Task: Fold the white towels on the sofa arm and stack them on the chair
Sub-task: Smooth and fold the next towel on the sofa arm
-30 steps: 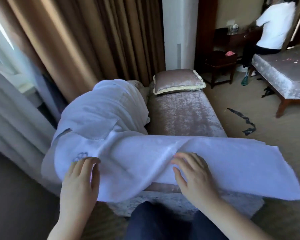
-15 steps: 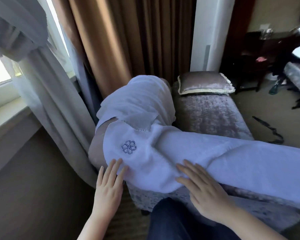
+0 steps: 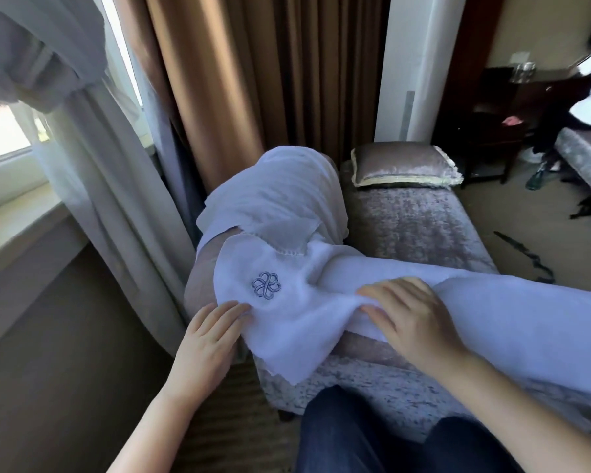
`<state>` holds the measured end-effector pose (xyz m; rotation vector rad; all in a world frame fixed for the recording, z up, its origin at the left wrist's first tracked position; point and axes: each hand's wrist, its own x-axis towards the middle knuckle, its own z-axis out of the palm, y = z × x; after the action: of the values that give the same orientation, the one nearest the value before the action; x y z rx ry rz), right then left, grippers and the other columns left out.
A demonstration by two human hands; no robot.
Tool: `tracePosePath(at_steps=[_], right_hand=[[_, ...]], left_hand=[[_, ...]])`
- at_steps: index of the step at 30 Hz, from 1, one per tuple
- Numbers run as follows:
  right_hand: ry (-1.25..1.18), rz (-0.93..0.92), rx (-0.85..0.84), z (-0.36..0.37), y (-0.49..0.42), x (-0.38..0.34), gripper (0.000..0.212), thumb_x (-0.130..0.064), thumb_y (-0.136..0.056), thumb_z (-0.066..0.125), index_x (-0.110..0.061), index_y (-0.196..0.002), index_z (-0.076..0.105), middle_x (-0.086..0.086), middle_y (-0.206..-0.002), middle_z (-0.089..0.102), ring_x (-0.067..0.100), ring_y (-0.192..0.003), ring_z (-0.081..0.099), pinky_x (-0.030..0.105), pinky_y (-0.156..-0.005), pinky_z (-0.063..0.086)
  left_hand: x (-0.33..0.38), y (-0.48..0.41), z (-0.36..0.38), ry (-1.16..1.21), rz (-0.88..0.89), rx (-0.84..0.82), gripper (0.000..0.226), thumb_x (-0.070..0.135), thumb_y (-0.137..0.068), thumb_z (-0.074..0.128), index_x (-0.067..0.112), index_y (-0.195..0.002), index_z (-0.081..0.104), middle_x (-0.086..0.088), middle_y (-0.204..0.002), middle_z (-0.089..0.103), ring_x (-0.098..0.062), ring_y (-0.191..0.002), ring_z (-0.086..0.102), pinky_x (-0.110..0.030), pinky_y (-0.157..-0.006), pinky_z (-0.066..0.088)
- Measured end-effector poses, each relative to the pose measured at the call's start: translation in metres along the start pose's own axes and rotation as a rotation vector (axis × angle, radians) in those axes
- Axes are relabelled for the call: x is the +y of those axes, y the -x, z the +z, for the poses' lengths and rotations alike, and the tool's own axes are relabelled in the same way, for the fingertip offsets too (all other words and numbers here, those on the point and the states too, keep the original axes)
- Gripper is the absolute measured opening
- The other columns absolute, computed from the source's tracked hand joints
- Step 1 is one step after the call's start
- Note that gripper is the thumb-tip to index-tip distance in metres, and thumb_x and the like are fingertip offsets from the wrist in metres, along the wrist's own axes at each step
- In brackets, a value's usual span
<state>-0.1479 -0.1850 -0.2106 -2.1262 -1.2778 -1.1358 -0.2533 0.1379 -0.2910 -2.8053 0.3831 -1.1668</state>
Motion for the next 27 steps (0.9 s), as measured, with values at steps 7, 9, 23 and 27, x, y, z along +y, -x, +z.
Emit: tracePosePath(at_steps=[7, 9, 23, 27], right_hand=[[0.121, 0.276, -0.188, 0.025, -0.057, 0.025, 0.022, -0.034, -0.087, 0.061, -0.015, -0.098, 0.064, 0.0, -0.082, 0.065, 0.027, -0.077, 0.061, 0.039, -0.071, 0.042], [0.205, 0.216, -0.171, 0.028, -0.052, 0.026, 0.024, -0.019, -0.079, 0.074, -0.013, -0.1, 0.064, 0.001, -0.093, 0.063, 0.027, -0.083, 0.059, 0.036, -0.075, 0.038], [-0.018, 0.255, -0.81, 0.093, -0.149, 0.014, 0.04, -0.045, -0.092, 0.058, -0.023, -0.125, 0.056, 0.001, -0.111, 0.066, 0.025, -0.105, 0.06, 0.032, -0.082, 0.044], [0.039, 0.169, -0.875, 0.115, -0.161, 0.011, 0.028, -0.039, -0.095, 0.054, -0.018, -0.103, 0.071, 0.007, -0.102, 0.068, 0.028, -0.095, 0.063, 0.028, -0.067, 0.043]], left_hand=[[0.005, -0.017, -0.009, 0.125, -0.105, -0.004, 0.029, 0.01, -0.084, 0.047, 0.01, -0.103, 0.07, -0.002, -0.115, 0.066, -0.024, -0.111, 0.059, -0.038, -0.093, 0.042], [0.006, -0.029, -0.02, 0.244, -0.228, -0.01, 0.029, 0.02, -0.08, 0.05, 0.015, -0.1, 0.07, 0.006, -0.107, 0.067, -0.016, -0.104, 0.059, -0.032, -0.092, 0.039], [-0.022, -0.031, -0.039, 0.224, -0.325, 0.027, 0.02, 0.022, -0.077, 0.052, 0.025, -0.084, 0.07, 0.031, -0.077, 0.055, -0.009, -0.075, 0.041, -0.03, -0.068, 0.038], [-0.024, -0.029, -0.044, 0.218, -0.312, 0.009, 0.02, 0.021, -0.078, 0.053, 0.025, -0.085, 0.072, 0.026, -0.076, 0.061, -0.008, -0.075, 0.04, -0.025, -0.069, 0.034]])
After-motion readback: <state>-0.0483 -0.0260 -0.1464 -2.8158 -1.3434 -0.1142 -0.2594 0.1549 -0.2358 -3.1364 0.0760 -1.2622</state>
